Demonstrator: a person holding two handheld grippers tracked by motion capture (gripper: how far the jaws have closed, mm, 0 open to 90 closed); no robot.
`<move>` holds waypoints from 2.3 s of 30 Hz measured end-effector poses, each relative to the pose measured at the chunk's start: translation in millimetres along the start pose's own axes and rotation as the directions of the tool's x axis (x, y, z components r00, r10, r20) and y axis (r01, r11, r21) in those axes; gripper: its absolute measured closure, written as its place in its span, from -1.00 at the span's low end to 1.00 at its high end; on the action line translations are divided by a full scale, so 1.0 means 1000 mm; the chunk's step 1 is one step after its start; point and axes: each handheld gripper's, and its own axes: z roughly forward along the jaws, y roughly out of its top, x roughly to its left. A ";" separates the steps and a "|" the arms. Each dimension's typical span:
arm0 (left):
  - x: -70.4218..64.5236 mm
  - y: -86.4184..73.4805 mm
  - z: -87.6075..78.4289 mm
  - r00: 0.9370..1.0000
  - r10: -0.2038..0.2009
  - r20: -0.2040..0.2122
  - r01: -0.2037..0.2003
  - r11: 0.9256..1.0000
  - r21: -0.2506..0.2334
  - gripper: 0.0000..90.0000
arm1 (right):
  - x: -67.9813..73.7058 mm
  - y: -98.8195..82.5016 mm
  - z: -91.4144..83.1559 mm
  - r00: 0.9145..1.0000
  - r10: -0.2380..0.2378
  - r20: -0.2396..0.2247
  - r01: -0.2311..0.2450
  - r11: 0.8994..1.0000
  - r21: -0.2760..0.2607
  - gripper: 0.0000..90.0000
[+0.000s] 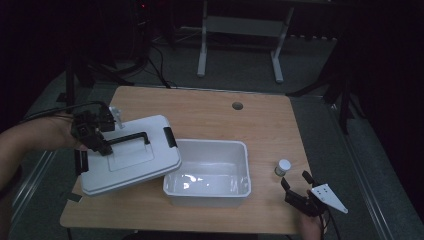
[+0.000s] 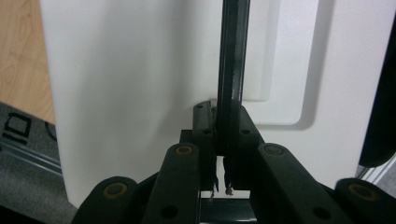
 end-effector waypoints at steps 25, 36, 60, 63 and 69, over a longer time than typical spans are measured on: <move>0.034 -0.048 0.075 0.989 -0.145 0.031 0.143 0.989 0.040 0.86 | 0.002 0.000 0.001 1.000 -0.015 0.001 0.015 1.000 0.008 -0.69; 0.046 -0.043 0.124 0.985 -0.165 0.055 0.162 0.985 0.065 0.86 | 0.002 0.000 0.001 1.000 -0.016 0.000 0.016 1.000 0.008 -0.69; 0.049 -0.040 0.173 0.982 -0.152 0.110 0.144 0.987 0.076 0.84 | 0.002 0.001 0.002 1.000 -0.016 -0.007 0.016 1.000 0.014 -0.69; 0.049 -0.041 0.172 0.984 -0.144 0.105 0.137 0.988 0.065 0.81 | 0.002 0.001 0.002 1.000 -0.017 -0.007 0.017 1.000 0.015 -0.69; 0.050 -0.040 0.172 0.980 -0.169 0.102 0.162 0.984 0.077 0.31 | 0.002 0.001 0.002 1.000 -0.021 -0.010 0.021 1.000 0.022 -0.69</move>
